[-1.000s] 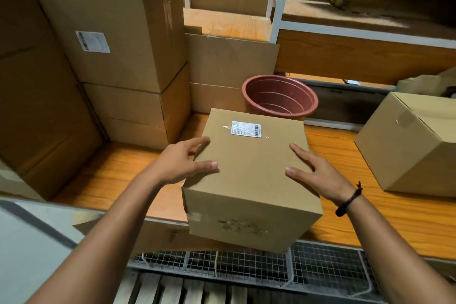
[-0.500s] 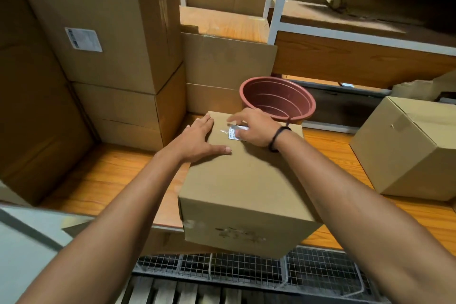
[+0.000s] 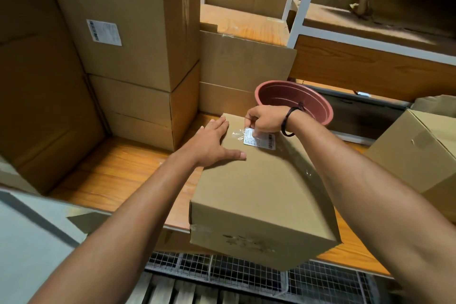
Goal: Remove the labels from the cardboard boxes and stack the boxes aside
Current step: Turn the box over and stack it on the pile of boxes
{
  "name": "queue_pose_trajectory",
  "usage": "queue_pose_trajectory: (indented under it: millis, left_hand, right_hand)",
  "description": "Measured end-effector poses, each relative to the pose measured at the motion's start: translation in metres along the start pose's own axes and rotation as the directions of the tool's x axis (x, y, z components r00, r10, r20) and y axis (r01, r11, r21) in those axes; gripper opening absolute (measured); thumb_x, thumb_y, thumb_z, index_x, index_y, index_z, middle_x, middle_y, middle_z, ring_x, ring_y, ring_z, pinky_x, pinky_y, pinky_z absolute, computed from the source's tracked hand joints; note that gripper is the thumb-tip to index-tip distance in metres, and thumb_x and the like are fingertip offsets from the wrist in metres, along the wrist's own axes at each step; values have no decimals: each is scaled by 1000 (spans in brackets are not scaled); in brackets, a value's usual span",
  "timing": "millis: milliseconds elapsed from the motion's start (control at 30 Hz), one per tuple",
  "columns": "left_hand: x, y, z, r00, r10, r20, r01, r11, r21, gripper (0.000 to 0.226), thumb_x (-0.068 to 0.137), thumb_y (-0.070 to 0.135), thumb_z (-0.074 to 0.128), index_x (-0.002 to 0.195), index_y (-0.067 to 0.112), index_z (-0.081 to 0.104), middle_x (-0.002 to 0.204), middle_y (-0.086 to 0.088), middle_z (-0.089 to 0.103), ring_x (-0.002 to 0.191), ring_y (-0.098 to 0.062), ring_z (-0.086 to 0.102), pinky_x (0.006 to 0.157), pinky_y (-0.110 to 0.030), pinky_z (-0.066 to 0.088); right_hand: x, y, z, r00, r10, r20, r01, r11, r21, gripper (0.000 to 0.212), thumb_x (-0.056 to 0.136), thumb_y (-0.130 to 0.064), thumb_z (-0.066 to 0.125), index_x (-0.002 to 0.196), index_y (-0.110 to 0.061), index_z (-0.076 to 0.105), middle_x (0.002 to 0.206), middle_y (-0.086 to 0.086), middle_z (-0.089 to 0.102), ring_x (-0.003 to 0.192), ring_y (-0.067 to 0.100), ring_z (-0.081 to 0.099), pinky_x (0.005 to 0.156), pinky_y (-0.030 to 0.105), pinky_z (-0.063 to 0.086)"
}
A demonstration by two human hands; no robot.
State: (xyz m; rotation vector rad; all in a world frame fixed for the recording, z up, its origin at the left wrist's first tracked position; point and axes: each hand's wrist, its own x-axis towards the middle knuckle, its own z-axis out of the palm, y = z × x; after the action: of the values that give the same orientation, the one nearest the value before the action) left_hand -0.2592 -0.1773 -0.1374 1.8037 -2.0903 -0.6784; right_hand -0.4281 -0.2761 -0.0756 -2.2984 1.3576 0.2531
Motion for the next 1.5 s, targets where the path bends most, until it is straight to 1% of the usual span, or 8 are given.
queue_pose_trajectory:
  millis: [133,433,600,767,967,1200,1333,1500]
  left_hand:
    - [1,-2,1,1000,-6,5,6,1000,-15,111,75,73,60,157,22,3,164,6,-5,151,-19,-3,120,-44,0]
    - [-1,0,1,1000,-21,2,21,1000,8,112,75,74,59,157,21,4,164,7,-4,151,-19,-2,120,-45,1]
    - [-1,1,0,1000,-23,4,23,999,26,110,75,74,58,157,21,6,164,7,-3,151,-19,-1,121,-46,2]
    - [-1,0,-2,1000,-12,15,11,998,59,109,76,75,56,157,20,6,164,5,-3,151,-19,-2,121,-44,1]
    - [1,0,-2,999,43,8,-43,984,174,97,81,76,47,156,25,12,164,5,1,150,-21,-6,120,-48,-5]
    - [2,5,-4,983,166,73,-179,954,240,72,90,68,39,152,34,27,161,12,16,151,-22,1,122,-51,5]
    - [1,6,-5,977,201,72,-213,939,272,71,92,67,39,152,32,28,161,11,19,150,-21,7,122,-47,7]
    - [3,17,-13,967,248,56,-249,883,399,67,91,66,41,149,31,37,158,9,28,148,-20,19,120,-45,10]
  right_hand:
    - [3,2,-3,1000,-10,15,9,999,40,28,81,-2,62,99,-23,61,92,-1,61,93,23,62,84,40,56]
    - [2,1,-12,997,-12,80,4,995,96,16,83,-11,72,90,-17,59,90,8,66,80,21,60,65,32,48]
    - [-4,12,-21,993,-83,85,62,972,227,15,82,-7,72,89,-15,62,92,11,71,88,23,64,81,41,54]
    - [-16,29,-31,993,-120,4,108,910,400,19,83,0,71,100,-9,65,81,2,71,86,17,67,75,35,56]
    - [-42,58,-28,978,-99,-186,186,819,543,13,82,4,68,86,-8,68,81,4,71,77,13,67,70,30,57]
    - [-75,76,-9,901,125,-416,256,622,740,16,83,9,65,85,-7,65,83,4,71,80,15,72,65,26,57]
    - [-89,91,-9,781,347,-520,344,455,821,12,86,2,65,90,-9,64,98,10,71,90,25,72,68,36,60]
    - [-92,111,-7,725,567,-392,245,320,915,12,89,-2,64,101,-4,64,101,15,72,85,24,74,73,38,60]
